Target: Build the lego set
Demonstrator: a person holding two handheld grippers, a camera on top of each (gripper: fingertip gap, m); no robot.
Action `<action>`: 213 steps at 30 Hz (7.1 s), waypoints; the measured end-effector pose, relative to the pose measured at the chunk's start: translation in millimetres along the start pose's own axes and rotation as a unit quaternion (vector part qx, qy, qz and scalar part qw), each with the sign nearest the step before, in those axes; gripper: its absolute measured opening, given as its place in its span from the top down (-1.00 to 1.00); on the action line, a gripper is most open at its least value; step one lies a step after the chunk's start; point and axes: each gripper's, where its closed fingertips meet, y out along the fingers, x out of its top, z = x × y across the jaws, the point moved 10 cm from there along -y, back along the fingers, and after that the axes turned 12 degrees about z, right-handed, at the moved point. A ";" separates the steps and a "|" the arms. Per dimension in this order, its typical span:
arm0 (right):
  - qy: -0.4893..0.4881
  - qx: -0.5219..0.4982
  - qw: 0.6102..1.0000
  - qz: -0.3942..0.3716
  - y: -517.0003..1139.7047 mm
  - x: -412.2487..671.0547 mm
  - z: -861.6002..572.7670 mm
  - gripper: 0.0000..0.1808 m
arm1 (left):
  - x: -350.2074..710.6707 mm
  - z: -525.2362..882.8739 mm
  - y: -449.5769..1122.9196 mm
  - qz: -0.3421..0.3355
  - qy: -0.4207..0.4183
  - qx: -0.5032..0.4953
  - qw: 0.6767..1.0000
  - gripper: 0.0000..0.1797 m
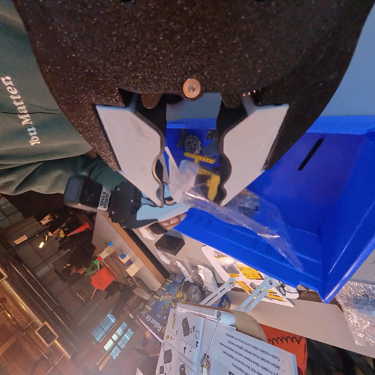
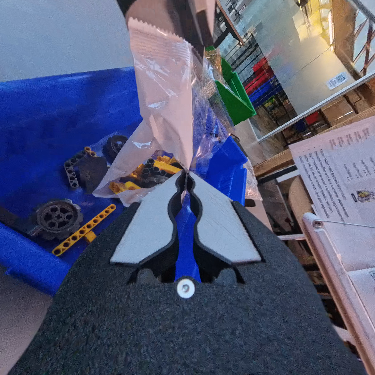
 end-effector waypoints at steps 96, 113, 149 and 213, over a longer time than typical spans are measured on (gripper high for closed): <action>0.341 0.280 0.859 -0.262 -37.2 -96.3 -132.0 1.00 | 40.8 -12.8 20.9 -0.078 0.222 0.080 0.969 1.00; 0.280 0.311 0.852 -0.314 -72.8 -85.6 -140.0 1.00 | 38.1 -33.1 25.9 -0.147 0.119 -0.058 0.980 1.00; 0.389 0.321 0.796 -0.335 -66.1 -109.0 -152.3 1.00 | -4.3 -40.9 53.5 -0.118 0.084 -0.038 0.989 0.85; 0.347 0.416 0.816 -0.201 -83.9 -93.2 -145.9 1.00 | -4.9 -90.2 16.4 0.034 0.177 0.019 0.983 0.74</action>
